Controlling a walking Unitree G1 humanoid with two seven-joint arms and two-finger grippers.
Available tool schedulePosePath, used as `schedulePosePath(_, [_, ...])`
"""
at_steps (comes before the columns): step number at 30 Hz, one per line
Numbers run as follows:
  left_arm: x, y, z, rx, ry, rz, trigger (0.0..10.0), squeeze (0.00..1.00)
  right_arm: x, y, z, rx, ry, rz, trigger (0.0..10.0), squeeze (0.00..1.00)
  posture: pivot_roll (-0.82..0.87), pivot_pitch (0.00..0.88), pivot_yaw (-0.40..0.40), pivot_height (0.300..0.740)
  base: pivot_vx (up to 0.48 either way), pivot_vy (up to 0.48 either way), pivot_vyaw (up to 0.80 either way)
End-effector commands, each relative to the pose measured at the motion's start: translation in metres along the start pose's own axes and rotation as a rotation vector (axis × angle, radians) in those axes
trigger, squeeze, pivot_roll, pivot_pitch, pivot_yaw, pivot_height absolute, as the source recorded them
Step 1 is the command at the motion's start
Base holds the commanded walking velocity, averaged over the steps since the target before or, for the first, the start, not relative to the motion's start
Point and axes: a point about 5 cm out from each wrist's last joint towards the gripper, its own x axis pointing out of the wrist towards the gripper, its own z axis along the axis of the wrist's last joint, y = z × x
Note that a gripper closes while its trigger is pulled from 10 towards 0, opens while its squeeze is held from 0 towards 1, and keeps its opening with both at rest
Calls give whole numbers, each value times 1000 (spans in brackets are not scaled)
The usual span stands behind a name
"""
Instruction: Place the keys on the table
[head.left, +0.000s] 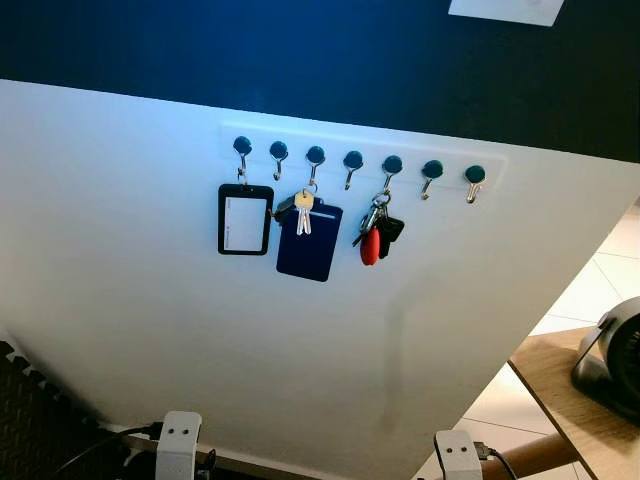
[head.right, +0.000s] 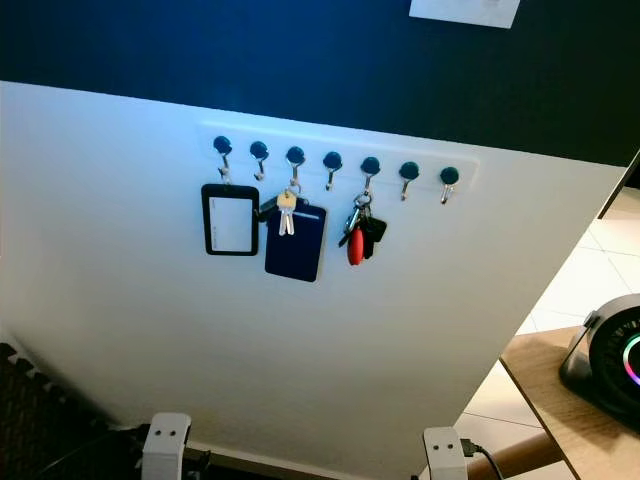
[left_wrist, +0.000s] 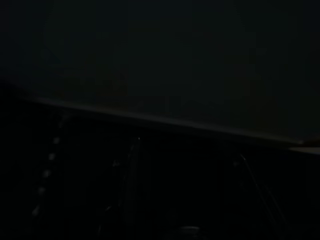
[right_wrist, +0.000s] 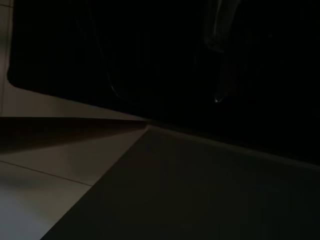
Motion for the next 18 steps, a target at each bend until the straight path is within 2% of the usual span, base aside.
schedulePosePath(1, [-2, 0, -4, -1, 16, -15, 0, 0, -2, -1, -8, 16, 34, -6, 0, 0, 80, 51, -63, 740, 0, 0, 0])
schedulePosePath(2, [-2, 0, -5, 21, 20, -8, 0, 0, -2, -1, -8, 8, 38, -15, 3843, 0, 80, 51, -63, 740, 0, 0, 0])
schedulePosePath(3, [-2, 0, -5, 38, 24, 1, 4275, 0, -2, -1, -8, 1, 41, -23, 10000, 0, 80, 51, -63, 740, 0, 0, 0])
schedulePosePath(4, [-2, 0, -5, 38, 24, 1, 4275, 0, -2, -1, -8, 1, 41, -23, 10000, 0, 80, 51, -63, 740, 0, 0, 0])
schedulePosePath(5, [-1, 1, -5, 34, 28, 11, 8000, 0, -2, -1, -7, 9, 33, -13, 4667, 0, 81, 47, -65, 740, 0, 0, 0])
schedulePosePath(6, [-1, 1, -5, 34, 28, 11, 8000, 0, -2, -1, -7, 9, 33, -13, 4667, 0, 81, 47, -65, 740, 0, 0, 0])
schedulePosePath(7, [0, -2, -3, -6, 18, -23, 0, 0, -2, 0, -6, 8, 27, -6, 0, 0, 82, 45, -65, 740, 0, 0, 0])
schedulePosePath(9, [0, -3, -2, 17, 16, -28, 0, 0, -2, -1, -6, 1, 29, -13, 0, 0, 82, 45, -63, 740, 0, 0, 0])
schedulePosePath(10, [1, 1, -4, 71, 46, 22, 7412, 0, -2, -1, -7, -3, 36, -22, 10000, 0, 80, 44, -61, 740, 0, 0, 0])
schedulePosePath(11, [1, 2, -5, 84, 54, 38, 7020, 0, -2, -1, -7, -3, 37, -23, 10000, 0, 80, 44, -61, 740, 0, 0, 0])
schedulePosePath(12, [0, 1, -4, 48, 42, 22, 3922, 0, -1, -1, -6, 7, 32, -15, 10000, 0, 79, 49, -59, 740, 0, 0, 0])
schedulePosePath(13, [0, 1, -4, 48, 42, 22, 3922, 0, -1, -1, -6, 7, 32, -15, 10000, 0, 79, 49, -59, 740, 0, 0, 0])
schedulePosePath(14, [0, 0, -4, 25, 28, 4, 0, 0, -1, 0, -6, 11, 32, -10, 0, 0, 81, 48, -56, 740, 0, 0, 0])
schedulePosePath(15, [-1, 1, -5, 42, 33, 13, 471, 0, -1, 0, -7, -1, 39, -18, 4784, 0, 80, 50, -55, 740, 0, 0, 0])
schedulePosePath(16, [-1, 1, -5, 42, 33, 13, 471, 0, -1, 0, -7, -1, 39, -18, 4784, 0, 80, 50, -55, 740, 0, 0, 0])
schedulePosePath(17, [-2, 1, -6, 33, 37, 12, 10000, 0, -2, 1, -7, 5, 40, -13, 10000, 0, 82, 48, -55, 740, 0, 0, 0])
schedulePosePath(18, [-2, 1, -7, 23, 39, 9, 10000, 0, -2, 2, -8, 10, 40, -8, 10000, 0, 81, 48, -55, 740, 0, 0, 0])
